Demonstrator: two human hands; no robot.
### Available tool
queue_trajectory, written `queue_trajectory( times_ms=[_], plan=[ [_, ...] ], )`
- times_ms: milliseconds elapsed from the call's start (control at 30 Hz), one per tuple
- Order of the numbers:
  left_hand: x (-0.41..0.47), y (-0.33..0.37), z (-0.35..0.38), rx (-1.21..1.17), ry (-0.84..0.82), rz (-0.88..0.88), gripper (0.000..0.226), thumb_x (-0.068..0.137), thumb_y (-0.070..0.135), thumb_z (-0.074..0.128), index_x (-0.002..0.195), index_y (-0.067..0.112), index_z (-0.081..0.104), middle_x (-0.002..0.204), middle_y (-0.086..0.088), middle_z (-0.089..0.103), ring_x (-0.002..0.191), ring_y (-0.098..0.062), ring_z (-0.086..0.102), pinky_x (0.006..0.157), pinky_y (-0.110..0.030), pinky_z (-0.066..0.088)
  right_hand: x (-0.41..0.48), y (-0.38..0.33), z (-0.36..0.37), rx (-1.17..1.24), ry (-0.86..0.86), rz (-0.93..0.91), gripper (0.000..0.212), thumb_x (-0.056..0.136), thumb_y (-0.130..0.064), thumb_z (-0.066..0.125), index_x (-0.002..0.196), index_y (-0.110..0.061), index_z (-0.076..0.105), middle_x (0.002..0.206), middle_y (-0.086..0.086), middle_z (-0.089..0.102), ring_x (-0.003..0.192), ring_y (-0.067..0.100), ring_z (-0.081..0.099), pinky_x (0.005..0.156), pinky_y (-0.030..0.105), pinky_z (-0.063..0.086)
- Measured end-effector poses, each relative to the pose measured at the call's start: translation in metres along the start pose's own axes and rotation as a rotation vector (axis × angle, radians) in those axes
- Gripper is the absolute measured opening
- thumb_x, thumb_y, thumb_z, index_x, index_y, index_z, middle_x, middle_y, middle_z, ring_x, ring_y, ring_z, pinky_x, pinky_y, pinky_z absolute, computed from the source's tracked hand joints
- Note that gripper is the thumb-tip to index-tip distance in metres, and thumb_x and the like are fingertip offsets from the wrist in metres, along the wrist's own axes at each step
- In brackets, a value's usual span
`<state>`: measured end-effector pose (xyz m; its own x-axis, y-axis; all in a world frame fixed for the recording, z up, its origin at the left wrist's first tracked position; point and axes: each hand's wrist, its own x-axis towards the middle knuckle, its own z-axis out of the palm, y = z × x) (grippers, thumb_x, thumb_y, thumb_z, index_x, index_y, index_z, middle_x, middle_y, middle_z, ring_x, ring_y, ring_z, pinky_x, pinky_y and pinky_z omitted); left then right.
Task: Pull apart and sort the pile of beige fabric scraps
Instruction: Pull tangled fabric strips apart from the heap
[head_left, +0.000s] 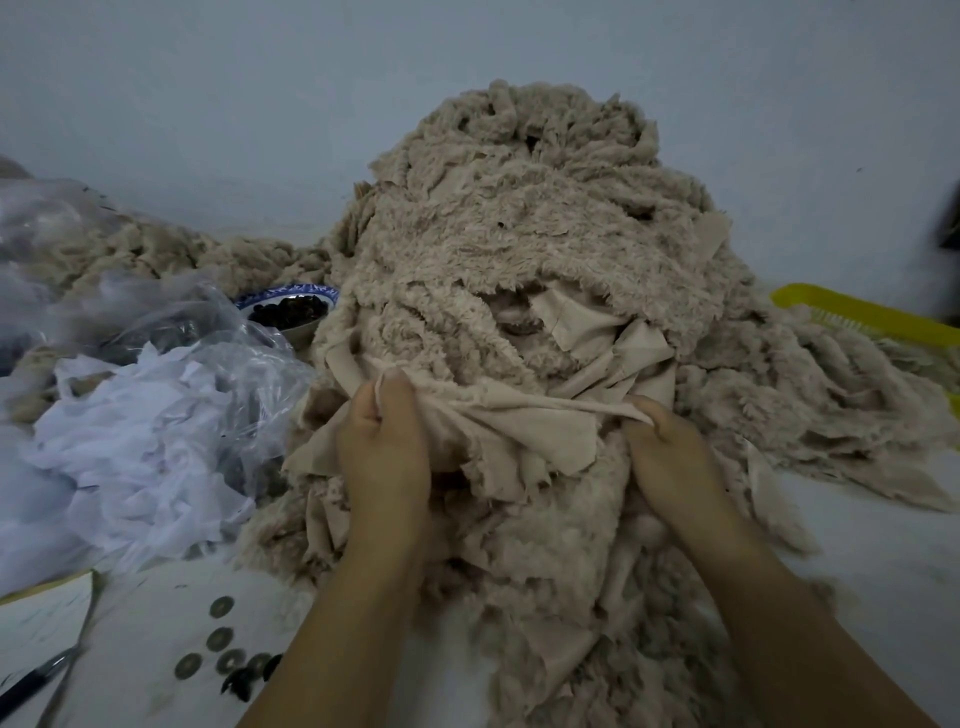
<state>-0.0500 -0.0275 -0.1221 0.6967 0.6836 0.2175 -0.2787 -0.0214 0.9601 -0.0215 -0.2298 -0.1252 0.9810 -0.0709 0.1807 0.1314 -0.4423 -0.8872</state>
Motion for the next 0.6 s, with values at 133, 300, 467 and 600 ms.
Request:
queue_trajectory(
  times_ms=[133,300,467,600],
  plan=[
    [0.001,-0.005,0.007,-0.137,0.081,-0.157,0.035,0.1,0.038,0.05,0.071,0.027,0.065,0.067,0.012,0.067,0.068,-0.005,0.063,0.071,-0.026,0.054,-0.001,-0.005,0.009,0.174,0.091,0.18,0.028,0.1,-0.019,0.041,0.101,-0.026,0.069,0.098,-0.002,0.068,0.094,0.019,0.061,0.083,0.034,0.05],
    [0.001,-0.008,0.012,-0.148,0.11,-0.219,0.032,0.103,0.042,0.045,0.095,0.025,0.071,0.091,0.009,0.076,0.095,-0.011,0.07,0.095,-0.043,0.056,-0.001,-0.011,0.008,0.606,0.091,0.422,0.029,0.098,-0.016,0.045,0.107,-0.023,0.071,0.097,0.002,0.075,0.089,0.019,0.07,0.069,0.031,0.059],
    [-0.004,-0.005,0.004,0.214,-0.174,0.222,0.04,0.093,0.061,0.045,0.067,0.031,0.053,0.061,0.018,0.057,0.055,0.005,0.05,0.054,-0.011,0.038,-0.004,-0.007,-0.006,0.788,0.152,0.422,0.019,0.099,-0.02,0.05,0.099,-0.008,0.065,0.07,0.0,0.067,0.056,0.013,0.065,0.047,0.025,0.051],
    [-0.009,-0.003,0.004,0.656,-0.622,0.436,0.046,0.077,0.073,0.06,0.072,0.031,0.044,0.06,0.011,0.054,0.054,-0.004,0.049,0.047,-0.02,0.03,-0.002,-0.004,-0.019,0.999,0.074,0.507,0.026,0.099,-0.033,0.05,0.095,-0.014,0.068,0.085,0.007,0.075,0.074,0.02,0.073,0.067,0.033,0.052]
  ],
)
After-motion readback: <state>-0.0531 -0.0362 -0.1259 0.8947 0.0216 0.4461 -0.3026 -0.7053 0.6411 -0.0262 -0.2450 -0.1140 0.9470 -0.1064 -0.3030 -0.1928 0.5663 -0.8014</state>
